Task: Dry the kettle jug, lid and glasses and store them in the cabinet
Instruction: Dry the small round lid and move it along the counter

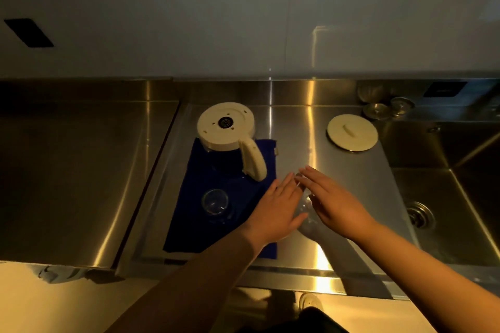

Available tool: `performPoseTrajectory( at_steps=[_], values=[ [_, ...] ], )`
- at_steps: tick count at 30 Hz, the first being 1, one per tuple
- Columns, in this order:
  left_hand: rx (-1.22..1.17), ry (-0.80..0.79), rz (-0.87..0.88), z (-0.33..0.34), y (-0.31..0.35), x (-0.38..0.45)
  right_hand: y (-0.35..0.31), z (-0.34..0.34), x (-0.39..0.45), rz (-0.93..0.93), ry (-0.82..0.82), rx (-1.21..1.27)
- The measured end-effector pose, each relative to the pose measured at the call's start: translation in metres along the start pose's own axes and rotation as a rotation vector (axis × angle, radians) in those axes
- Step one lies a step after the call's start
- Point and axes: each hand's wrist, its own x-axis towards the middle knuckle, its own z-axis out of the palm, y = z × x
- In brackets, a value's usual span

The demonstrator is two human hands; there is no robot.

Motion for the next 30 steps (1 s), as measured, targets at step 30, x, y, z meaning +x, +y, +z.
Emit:
performPoseTrajectory(
  at_steps=[30],
  values=[
    [-0.053,-0.169,-0.102,0.009,0.050,0.148,0.225,-0.032,0.031,0.247,-0.097,0.044]
  ],
)
